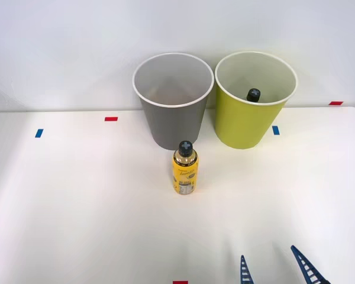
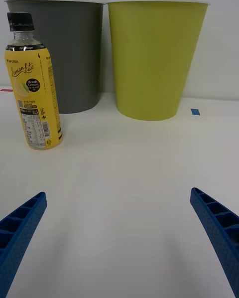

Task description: Put cans in the gray bin, plastic bottles in the light green bin

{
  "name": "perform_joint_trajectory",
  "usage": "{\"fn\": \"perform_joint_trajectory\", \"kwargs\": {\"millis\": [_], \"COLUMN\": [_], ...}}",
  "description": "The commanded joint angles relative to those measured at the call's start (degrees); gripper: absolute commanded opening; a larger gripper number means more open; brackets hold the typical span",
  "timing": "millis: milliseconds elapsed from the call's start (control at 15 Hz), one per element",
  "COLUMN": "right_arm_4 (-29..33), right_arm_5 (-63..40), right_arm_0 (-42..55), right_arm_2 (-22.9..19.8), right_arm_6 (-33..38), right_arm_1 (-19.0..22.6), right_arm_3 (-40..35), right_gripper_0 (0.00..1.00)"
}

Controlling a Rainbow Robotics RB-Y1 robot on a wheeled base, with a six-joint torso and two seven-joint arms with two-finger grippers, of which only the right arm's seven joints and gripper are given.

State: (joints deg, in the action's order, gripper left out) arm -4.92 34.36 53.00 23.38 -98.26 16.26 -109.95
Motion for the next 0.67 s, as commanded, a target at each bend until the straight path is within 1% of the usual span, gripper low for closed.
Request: {"fn": "perform_joint_trajectory", "kwargs": {"millis": [67, 667], "right_arm_4": [0.0, 0.0], "right_arm_5": [0.0, 0.0], "right_arm_0": [0.0, 0.0], "right_arm_2": [0.0, 0.0], "right_arm_6": [0.0, 0.0], "right_arm_1": [0.0, 0.0], "right_arm_3": [0.0, 0.0], "right_gripper_0": [1.00, 1.00]}}
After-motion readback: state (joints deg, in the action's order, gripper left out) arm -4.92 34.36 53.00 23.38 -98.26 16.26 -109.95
